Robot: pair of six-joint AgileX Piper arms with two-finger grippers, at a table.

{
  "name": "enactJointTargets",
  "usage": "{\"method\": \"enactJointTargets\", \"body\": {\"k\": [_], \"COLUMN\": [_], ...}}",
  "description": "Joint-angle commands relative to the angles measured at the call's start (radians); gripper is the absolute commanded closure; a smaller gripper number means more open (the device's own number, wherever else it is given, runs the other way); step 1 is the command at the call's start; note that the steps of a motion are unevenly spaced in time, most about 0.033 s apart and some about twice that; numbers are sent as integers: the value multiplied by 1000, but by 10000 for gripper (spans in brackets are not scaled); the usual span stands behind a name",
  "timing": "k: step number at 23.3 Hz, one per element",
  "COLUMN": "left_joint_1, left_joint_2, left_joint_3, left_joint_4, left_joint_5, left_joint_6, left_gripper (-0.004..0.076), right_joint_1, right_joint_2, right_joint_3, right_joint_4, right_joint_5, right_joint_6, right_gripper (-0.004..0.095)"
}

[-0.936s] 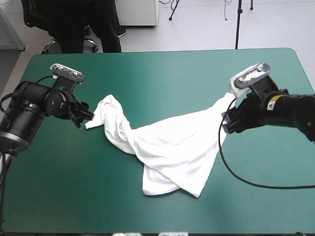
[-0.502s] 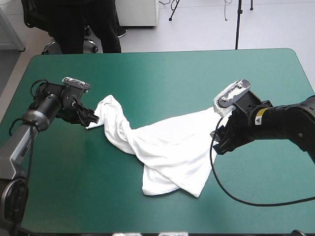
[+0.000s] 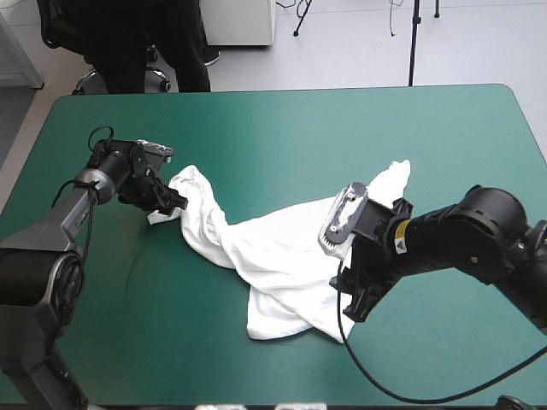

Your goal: Fold the cloth

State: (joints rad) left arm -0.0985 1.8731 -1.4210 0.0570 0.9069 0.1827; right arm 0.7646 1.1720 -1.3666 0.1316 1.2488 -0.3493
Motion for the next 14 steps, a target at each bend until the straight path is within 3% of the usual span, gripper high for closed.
{"method": "enactJointTargets", "body": {"k": [1,8,14], "left_joint_1": [1,1,1], "left_joint_2": [-26,19,19], "left_joint_3": [-40,-40,-42], "left_joint_4": [-47,-113,-118], "left_joint_5": [-14,8,30], "left_joint_6": [13,50,50], "left_gripper": [343,468,712], "right_joint_1": [33,80,171], "right_joint_2": [-16,-16,-5], "right_joint_3": [38,196,267], "right_joint_4": [-32,-97,-90], "right_joint_5": [-1,-23,-124], "right_joint_6": [-21,-31,-93], "right_gripper": [300,300,300]}}
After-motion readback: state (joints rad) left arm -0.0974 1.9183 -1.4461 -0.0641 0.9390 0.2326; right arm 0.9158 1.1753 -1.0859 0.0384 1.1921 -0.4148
